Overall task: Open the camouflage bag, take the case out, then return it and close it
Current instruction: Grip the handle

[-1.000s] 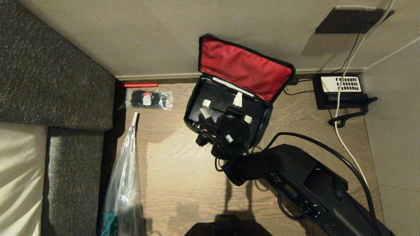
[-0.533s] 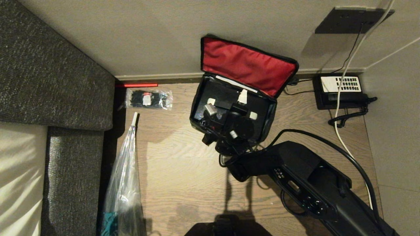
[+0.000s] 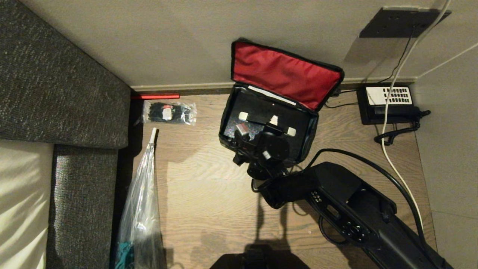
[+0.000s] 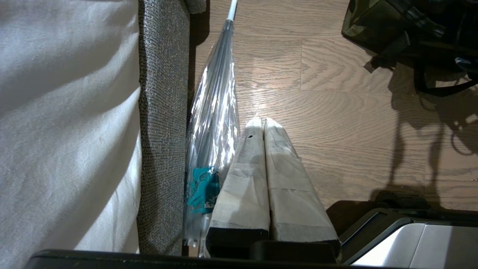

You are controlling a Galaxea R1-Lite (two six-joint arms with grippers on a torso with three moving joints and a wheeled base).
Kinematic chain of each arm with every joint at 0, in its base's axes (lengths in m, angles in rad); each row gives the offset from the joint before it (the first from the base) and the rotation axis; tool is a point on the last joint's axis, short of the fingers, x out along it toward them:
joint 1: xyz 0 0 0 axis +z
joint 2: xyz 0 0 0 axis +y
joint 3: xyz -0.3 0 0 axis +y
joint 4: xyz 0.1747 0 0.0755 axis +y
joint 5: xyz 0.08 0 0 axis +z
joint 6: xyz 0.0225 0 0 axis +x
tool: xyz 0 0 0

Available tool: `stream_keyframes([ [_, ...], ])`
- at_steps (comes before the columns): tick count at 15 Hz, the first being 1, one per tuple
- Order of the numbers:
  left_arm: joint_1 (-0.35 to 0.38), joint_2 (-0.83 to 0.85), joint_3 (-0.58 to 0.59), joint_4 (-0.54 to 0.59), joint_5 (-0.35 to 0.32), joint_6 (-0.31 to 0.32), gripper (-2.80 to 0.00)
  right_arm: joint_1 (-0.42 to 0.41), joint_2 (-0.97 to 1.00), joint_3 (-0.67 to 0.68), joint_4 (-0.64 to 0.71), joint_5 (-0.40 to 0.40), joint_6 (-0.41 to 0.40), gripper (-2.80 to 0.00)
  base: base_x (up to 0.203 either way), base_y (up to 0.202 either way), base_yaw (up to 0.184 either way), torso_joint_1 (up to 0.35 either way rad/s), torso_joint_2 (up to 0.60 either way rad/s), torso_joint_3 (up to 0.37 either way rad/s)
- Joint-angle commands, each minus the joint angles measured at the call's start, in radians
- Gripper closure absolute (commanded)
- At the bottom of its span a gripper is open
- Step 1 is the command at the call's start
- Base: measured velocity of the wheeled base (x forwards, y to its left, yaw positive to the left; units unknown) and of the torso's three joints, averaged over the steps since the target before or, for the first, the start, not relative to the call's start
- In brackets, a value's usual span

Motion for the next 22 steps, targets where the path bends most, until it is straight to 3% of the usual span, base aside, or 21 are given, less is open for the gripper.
stream_keyframes([
  [1,0.001,-0.002,0.003,0.0,0.001,-0.001,0.0,0.002,0.003,-0.001,-0.014,-0.002,0.001,0.0,0.0,0.0,0.0,0.0,0.0,0.0],
  [9,0.001,-0.002,0.003,0.0,0.001,-0.001,0.0,0.065,-0.062,0.065,-0.022,-0.02,0.128,0.0,0.0,0.0,0.0,0.0,0.0,0.0],
  [15,0.001,-0.002,0.003,0.0,0.001,-0.001,0.0,0.194,-0.236,0.113,0.011,-0.009,0.045,0.0,0.0,0.0,0.0,0.0,0.0,0.0],
  [22,0.001,-0.002,0.003,0.0,0.001,-0.001,0.0,0.28,-0.35,0.162,0.017,-0.01,-0.018,0.0,0.0,0.0,0.0,0.0,0.0,0.0],
])
